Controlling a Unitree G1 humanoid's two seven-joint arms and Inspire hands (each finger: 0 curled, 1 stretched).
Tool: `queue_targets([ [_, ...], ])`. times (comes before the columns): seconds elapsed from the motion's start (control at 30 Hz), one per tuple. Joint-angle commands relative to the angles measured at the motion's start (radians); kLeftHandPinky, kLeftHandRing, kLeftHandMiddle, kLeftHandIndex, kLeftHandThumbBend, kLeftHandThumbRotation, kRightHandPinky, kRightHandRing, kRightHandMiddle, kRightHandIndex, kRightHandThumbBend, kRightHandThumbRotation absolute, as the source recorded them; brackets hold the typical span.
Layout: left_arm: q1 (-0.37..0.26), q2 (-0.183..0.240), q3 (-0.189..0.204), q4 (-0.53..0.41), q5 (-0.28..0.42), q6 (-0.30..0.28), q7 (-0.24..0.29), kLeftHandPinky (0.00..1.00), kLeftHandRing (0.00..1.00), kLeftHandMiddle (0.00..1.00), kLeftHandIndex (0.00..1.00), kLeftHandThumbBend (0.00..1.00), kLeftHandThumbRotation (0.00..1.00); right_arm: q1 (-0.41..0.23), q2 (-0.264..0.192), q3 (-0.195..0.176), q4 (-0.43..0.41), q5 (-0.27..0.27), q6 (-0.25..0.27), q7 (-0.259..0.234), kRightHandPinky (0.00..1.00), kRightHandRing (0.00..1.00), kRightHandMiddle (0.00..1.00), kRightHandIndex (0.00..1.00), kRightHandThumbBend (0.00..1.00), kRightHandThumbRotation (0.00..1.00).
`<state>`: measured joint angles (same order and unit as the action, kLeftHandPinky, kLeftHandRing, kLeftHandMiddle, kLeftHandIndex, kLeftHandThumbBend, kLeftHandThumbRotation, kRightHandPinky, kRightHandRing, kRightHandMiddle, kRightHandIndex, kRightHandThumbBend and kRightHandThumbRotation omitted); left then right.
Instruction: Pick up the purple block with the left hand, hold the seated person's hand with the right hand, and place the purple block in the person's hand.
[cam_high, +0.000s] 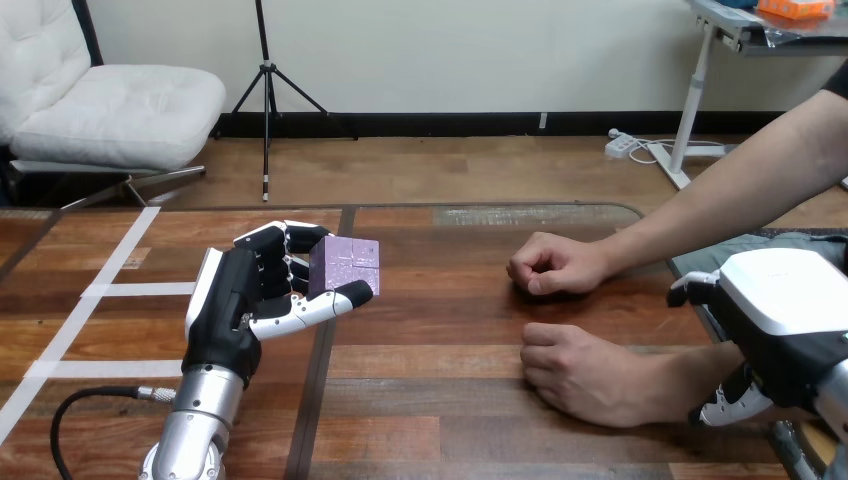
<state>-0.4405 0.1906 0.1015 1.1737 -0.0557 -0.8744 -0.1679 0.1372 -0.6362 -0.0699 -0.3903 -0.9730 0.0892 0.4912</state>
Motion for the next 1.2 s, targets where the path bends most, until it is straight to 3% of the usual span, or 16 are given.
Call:
queue_targets([
  [0.0, -0.030, 0.016, 0.014, -0.048, 0.004, -0.030, 0.001, 0.34, 0.39, 0.46, 0.49, 0.85, 0.14, -0.078, -0.028, 0.027, 0.050, -0.015, 0.003, -0.012, 0.80, 0.80, 0.79, 0.77, 0.92, 0.00],
  [0.37, -0.029, 0.016, 0.018, -0.052, -0.005, -0.027, -0.014, 0.34, 0.39, 0.46, 0.48, 0.86, 0.14, -0.123, -0.039, 0.065, 0.114, -0.025, -0.001, 0.005, 0.80, 0.80, 0.80, 0.77, 0.90, 0.02],
  [0.57, -0.028, 0.015, 0.023, -0.054, -0.015, -0.024, -0.029, 0.34, 0.40, 0.46, 0.49, 0.86, 0.14, -0.151, -0.043, 0.086, 0.145, -0.022, 0.007, 0.040, 0.82, 0.81, 0.81, 0.79, 0.87, 0.03],
  [1.17, -0.024, 0.019, 0.022, -0.057, -0.002, -0.023, -0.018, 0.34, 0.40, 0.46, 0.49, 0.86, 0.14, -0.218, -0.046, 0.159, 0.238, -0.053, 0.002, 0.071, 0.82, 0.81, 0.80, 0.78, 0.86, 0.06],
])
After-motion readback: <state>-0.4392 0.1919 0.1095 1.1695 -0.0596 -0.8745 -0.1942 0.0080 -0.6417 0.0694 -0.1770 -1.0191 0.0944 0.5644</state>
